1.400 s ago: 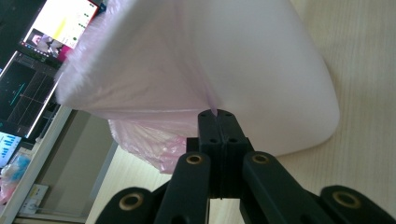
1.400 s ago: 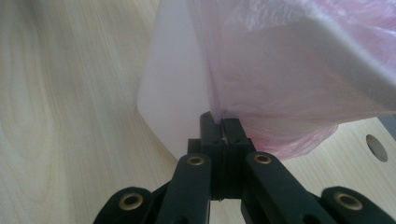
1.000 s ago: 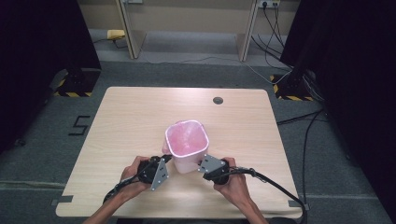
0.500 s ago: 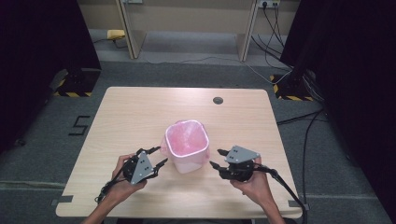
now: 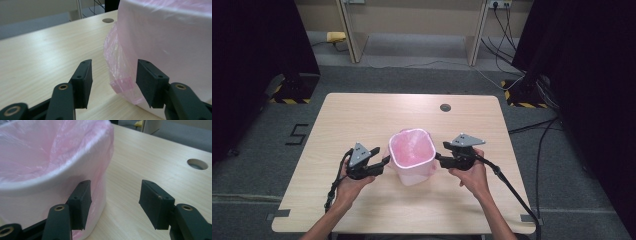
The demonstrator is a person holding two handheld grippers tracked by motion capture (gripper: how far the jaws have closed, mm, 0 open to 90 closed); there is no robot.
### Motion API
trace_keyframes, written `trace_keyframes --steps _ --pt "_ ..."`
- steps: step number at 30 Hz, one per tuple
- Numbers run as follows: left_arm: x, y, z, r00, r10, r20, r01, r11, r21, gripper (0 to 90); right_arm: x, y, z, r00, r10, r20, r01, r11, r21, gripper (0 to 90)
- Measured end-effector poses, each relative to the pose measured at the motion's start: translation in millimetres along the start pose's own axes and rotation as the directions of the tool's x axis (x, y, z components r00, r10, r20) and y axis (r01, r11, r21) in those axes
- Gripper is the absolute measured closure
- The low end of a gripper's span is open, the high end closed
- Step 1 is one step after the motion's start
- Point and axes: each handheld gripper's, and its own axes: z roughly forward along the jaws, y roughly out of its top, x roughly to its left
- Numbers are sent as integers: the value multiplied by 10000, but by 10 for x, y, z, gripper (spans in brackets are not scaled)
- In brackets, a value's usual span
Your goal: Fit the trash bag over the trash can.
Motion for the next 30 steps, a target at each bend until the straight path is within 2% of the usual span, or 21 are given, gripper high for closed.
trace_keyframes --steps 1,3,7,9,13,16,20,24,30 --pt "-17 -12 50 9999 122 0 -122 9997 221 493 5 -7 22 10000 8 26 -9 10000 67 440" --pt "-28 -24 84 9998 188 -105 -184 9992 358 505 7 -21 52 10000 27 10 -28 9998 171 445" --pt "-54 -47 203 9992 314 -239 -299 9976 623 520 20 -77 106 9996 39 290 -55 9985 552 456" --pt "-64 -34 277 9985 447 -309 -424 9965 720 538 45 -127 142 9983 58 578 -104 9968 787 481" --pt "-45 -28 369 9973 559 -483 -526 9963 675 550 85 -184 173 9971 -42 765 -42 9940 1090 484" --pt "-14 -39 428 9979 518 -384 -492 9968 637 536 86 -205 171 9971 0 766 -86 9937 1119 476" --pt "13 -46 384 9981 383 -477 -353 9975 617 456 63 -213 153 9963 64 853 -162 9934 1139 441" --pt "51 -54 297 9989 185 -422 -164 9986 502 434 18 -231 92 9959 120 898 -215 9942 1059 431" --pt "83 -14 156 9994 98 -344 -93 9998 148 394 -105 -240 -109 9945 448 945 -487 9981 384 419"
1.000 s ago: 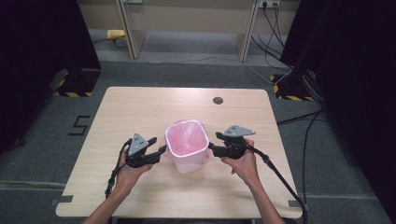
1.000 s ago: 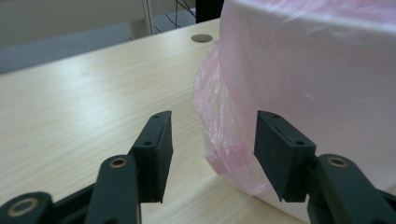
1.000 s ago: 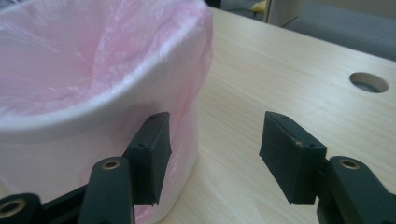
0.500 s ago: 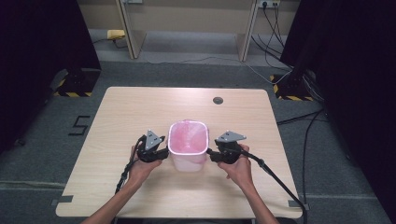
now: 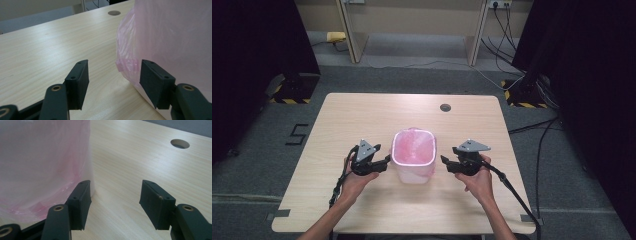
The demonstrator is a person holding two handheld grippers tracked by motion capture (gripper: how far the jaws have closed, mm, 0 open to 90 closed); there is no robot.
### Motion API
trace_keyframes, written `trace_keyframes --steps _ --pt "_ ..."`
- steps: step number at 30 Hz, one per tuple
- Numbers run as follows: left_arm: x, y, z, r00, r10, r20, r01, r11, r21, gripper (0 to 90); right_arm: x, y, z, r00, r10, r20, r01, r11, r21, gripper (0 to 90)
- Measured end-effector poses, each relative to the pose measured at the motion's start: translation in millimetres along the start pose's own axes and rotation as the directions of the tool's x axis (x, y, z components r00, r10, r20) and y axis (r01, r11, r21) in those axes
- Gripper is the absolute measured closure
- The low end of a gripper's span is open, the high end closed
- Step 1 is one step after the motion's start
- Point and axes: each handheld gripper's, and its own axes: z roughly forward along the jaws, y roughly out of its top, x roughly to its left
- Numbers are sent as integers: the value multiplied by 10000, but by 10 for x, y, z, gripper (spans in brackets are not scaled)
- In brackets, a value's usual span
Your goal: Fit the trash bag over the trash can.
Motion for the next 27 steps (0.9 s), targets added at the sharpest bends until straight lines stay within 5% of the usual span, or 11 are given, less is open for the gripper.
trace_keyframes --steps 7,18,21,27 --pt "18 -29 69 9996 -266 127 262 9993 260 391 20 44 42 9996 -32 -270 26 9997 -248 415" --pt "-26 -110 232 9991 133 415 -174 9949 991 402 111 -35 364 9989 -352 -305 375 9961 795 441" --pt "-26 -129 257 9988 341 363 -379 9930 1117 399 80 -36 336 9991 -395 -142 406 9952 887 441" --pt "26 -86 149 9998 14 217 -32 9963 858 323 9 107 68 9993 -358 105 356 9992 173 434"
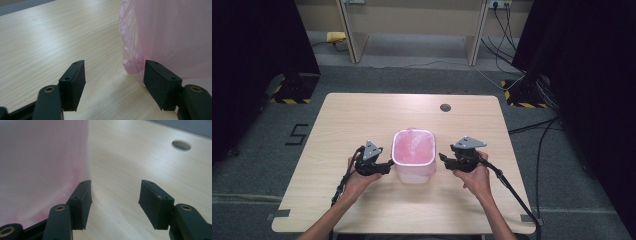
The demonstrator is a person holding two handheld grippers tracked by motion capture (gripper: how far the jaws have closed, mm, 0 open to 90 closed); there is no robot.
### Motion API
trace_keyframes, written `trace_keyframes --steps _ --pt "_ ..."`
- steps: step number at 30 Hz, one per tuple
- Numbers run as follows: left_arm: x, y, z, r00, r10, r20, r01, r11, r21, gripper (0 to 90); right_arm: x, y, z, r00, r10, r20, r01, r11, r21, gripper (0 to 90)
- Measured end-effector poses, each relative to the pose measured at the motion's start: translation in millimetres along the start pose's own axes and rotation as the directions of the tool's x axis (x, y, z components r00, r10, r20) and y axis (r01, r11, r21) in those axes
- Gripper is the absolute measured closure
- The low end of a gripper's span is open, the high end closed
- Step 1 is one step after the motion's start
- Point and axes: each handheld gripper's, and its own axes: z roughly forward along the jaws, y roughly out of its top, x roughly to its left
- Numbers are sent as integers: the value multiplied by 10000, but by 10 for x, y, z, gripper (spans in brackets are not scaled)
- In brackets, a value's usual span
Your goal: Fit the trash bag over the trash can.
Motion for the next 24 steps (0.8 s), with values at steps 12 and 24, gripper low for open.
trace_keyframes --steps 12,24 --pt "86 -71 -501 9992 -331 229 347 9969 -710 180 113 632 -419 9906 -960 -977 825 9875 -1340 379" --pt "106 -493 -490 9996 258 -67 -252 9967 774 177 520 1064 48 9346 -2201 -2793 2370 9711 281 391"
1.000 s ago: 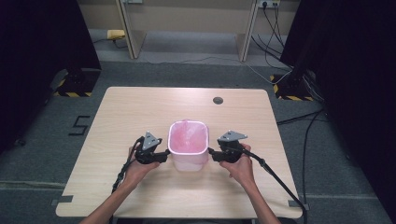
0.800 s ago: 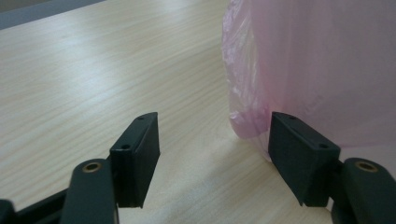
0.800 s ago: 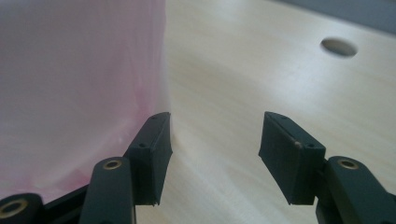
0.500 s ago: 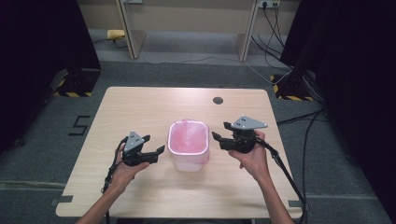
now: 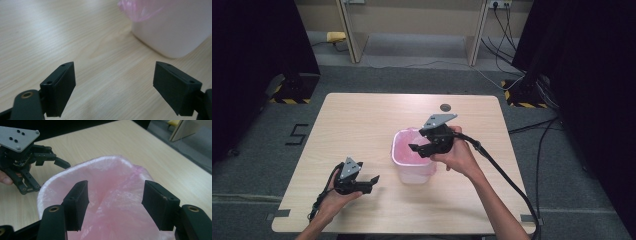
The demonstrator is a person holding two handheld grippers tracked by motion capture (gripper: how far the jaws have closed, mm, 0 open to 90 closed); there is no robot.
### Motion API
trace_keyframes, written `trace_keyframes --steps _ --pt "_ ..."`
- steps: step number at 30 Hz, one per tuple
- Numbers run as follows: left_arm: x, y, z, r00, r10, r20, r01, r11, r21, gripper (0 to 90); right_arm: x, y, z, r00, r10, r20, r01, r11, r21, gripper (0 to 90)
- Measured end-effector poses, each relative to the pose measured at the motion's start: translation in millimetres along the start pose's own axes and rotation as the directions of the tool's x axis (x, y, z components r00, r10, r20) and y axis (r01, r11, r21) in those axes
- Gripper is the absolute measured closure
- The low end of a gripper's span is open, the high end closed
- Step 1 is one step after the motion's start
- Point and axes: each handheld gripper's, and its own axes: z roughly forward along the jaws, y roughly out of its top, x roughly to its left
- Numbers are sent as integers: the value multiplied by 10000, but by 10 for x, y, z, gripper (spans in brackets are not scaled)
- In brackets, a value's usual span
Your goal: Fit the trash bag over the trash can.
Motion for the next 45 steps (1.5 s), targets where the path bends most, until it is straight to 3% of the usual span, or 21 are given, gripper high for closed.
trace_keyframes --steps 4,8,17,19,21,23,27,30,33,35,39,40,42,45 --pt "4 -67 78 9997 115 237 -130 9979 640 181 -16 54 188 9996 123 -260 -96 9949 1001 406" --pt "-5 -110 136 9990 290 348 -326 9937 1073 182 -27 65 317 9997 242 -52 -229 9839 1774 405" --pt "26 -119 155 9990 -80 436 28 9931 1174 164 -32 71 477 9997 -107 242 24 9483 3174 375" --pt "29 -119 156 9988 -129 465 73 9929 1187 164 -28 65 477 9996 -115 269 23 9477 3191 379" --pt "33 -120 157 9987 -158 489 98 9927 1200 163 -27 47 481 9988 -368 314 238 9393 3423 377" --pt "34 -120 157 9986 -162 507 100 9927 1202 162 -13 49 473 9992 -305 261 198 9400 3405 370" --pt "36 -120 157 9986 -168 511 105 9926 1210 160 17 115 353 9997 -207 145 158 9602 2789 371" --pt "32 -121 157 9984 -163 536 98 9927 1205 159 22 154 233 9998 -171 128 134 9686 2481 373" --pt "31 -121 157 9984 -169 546 103 9927 1203 160 -8 144 160 9986 -366 372 255 9639 2650 373" --pt "32 -121 158 9984 -167 543 100 9927 1205 158 -24 125 153 9953 -597 764 346 9548 2953 370" --pt "30 -122 156 9984 -142 539 76 9927 1205 159 -7 71 264 9985 -392 392 242 9445 3277 372" --pt "30 -123 156 9984 -159 544 92 9926 1208 158 -11 53 312 9986 -445 296 312 9345 3546 369" --pt "30 -123 155 9984 -161 544 95 9926 1211 158 -22 58 321 9993 -218 317 94 9377 3474 369" --pt "30 -122 156 9983 -160 553 92 9926 1208 158 -29 59 324 9994 -187 306 67 9348 3550 369"
